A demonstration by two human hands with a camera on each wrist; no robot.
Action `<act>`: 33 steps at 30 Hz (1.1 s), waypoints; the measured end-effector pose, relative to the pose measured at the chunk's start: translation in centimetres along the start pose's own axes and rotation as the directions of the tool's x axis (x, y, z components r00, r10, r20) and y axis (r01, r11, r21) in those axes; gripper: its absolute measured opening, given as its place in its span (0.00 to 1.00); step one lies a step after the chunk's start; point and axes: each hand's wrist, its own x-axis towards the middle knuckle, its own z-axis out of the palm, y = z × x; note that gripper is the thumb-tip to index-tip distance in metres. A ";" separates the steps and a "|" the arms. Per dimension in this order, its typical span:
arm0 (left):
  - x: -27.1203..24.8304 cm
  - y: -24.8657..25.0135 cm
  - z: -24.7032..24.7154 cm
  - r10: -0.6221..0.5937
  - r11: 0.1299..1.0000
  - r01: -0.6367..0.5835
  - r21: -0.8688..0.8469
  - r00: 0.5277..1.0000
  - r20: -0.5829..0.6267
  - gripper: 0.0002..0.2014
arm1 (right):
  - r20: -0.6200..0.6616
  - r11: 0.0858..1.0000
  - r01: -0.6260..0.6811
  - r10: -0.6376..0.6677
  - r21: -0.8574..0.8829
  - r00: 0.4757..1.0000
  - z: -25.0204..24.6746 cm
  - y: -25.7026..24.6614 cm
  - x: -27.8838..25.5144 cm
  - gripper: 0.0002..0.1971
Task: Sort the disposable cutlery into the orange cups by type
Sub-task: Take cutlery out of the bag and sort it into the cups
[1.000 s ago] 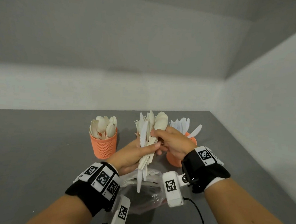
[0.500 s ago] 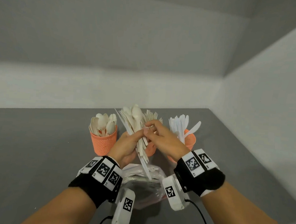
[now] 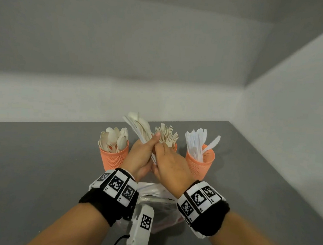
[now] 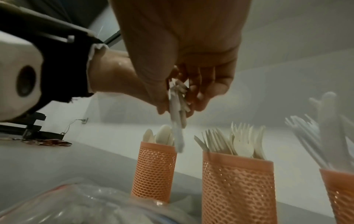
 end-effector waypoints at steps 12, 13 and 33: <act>-0.5 0.6 -0.2 -0.042 0.999 0.039 0.024 0.990 0.137 0.18 | 0.326 0.592 -0.399 0.232 0.700 0.916 -1.4 1.1 0.4 0.10; -0.5 0.6 -0.3 -0.043 0.998 0.036 0.052 0.990 0.133 0.18 | 0.359 0.508 -0.438 0.251 0.742 0.899 -1.4 1.2 0.3 0.09; -0.2 -0.3 0.8 -0.046 0.989 0.034 0.147 0.996 0.080 0.07 | 0.228 0.762 -0.303 0.207 0.572 0.951 -4.6 4.7 -0.7 0.07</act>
